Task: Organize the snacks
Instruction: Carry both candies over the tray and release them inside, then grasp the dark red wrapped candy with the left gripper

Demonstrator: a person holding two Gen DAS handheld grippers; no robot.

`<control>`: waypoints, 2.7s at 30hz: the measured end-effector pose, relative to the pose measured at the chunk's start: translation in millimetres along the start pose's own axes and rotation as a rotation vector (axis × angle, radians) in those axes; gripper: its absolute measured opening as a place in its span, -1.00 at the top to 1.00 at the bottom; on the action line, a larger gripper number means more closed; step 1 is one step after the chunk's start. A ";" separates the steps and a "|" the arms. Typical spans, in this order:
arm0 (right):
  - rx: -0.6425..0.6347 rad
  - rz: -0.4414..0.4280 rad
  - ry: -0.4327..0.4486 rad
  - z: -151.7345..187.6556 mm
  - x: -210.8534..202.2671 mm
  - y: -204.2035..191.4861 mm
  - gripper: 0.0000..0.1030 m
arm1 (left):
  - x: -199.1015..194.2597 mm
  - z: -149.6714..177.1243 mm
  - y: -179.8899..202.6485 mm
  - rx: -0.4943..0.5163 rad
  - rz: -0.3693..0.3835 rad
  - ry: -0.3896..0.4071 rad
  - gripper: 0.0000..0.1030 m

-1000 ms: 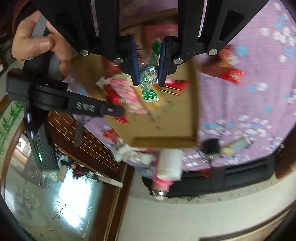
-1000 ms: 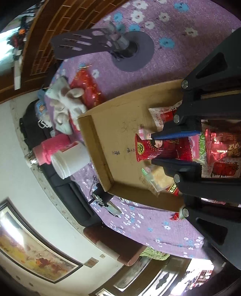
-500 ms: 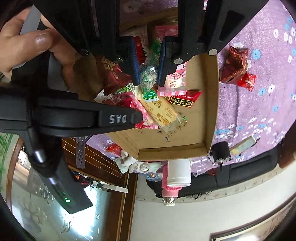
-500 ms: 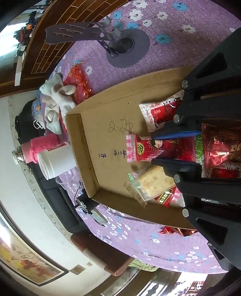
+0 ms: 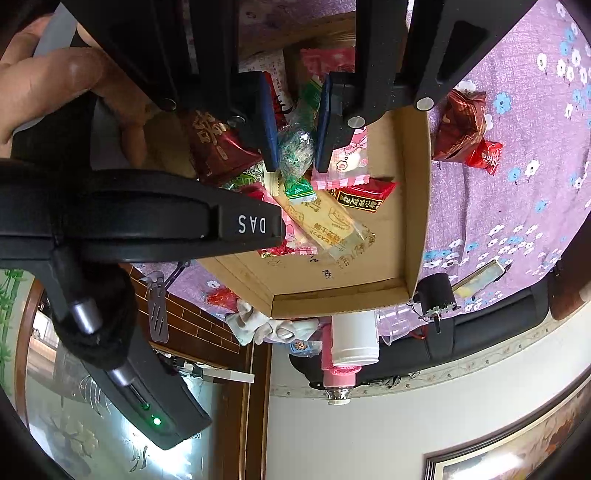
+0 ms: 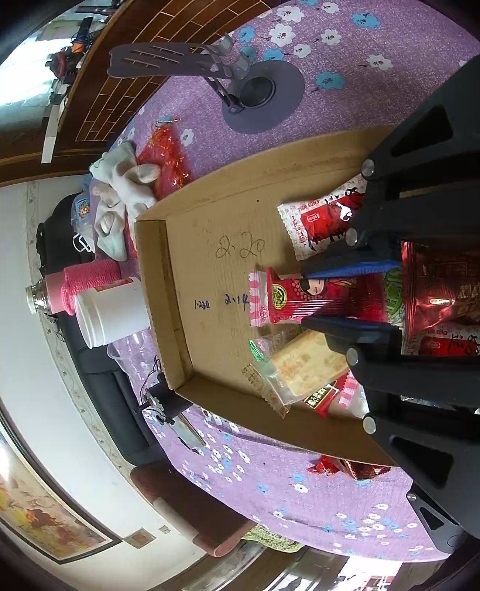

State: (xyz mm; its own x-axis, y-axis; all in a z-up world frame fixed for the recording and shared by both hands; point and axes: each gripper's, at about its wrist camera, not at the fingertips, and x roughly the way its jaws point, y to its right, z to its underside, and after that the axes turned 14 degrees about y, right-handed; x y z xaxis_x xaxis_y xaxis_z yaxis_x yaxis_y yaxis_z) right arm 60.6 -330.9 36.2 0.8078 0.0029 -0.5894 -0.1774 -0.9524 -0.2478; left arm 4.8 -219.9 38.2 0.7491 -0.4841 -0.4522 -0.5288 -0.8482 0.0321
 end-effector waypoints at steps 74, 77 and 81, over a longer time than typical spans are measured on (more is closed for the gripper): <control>0.001 -0.057 0.137 -11.6 -32.5 -8.9 0.43 | 4.8 -7.5 -136.1 -0.244 -0.094 -0.223 0.24; 0.004 -0.058 0.137 -12.0 -32.9 -8.7 0.43 | 4.1 -8.1 -137.0 -0.256 -0.076 -0.228 0.24; 0.004 -0.058 0.138 -12.4 -32.8 -8.7 0.43 | 2.9 -9.0 -135.7 -0.259 -0.051 -0.226 0.24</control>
State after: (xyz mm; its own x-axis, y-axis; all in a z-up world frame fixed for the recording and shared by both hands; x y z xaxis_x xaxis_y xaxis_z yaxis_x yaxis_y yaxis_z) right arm 42.6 -326.5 67.2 0.8864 0.0156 -0.4627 -0.1302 -0.9507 -0.2815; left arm 82.3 -108.2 40.6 0.6496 -0.4043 -0.6439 -0.3523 -0.9106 0.2163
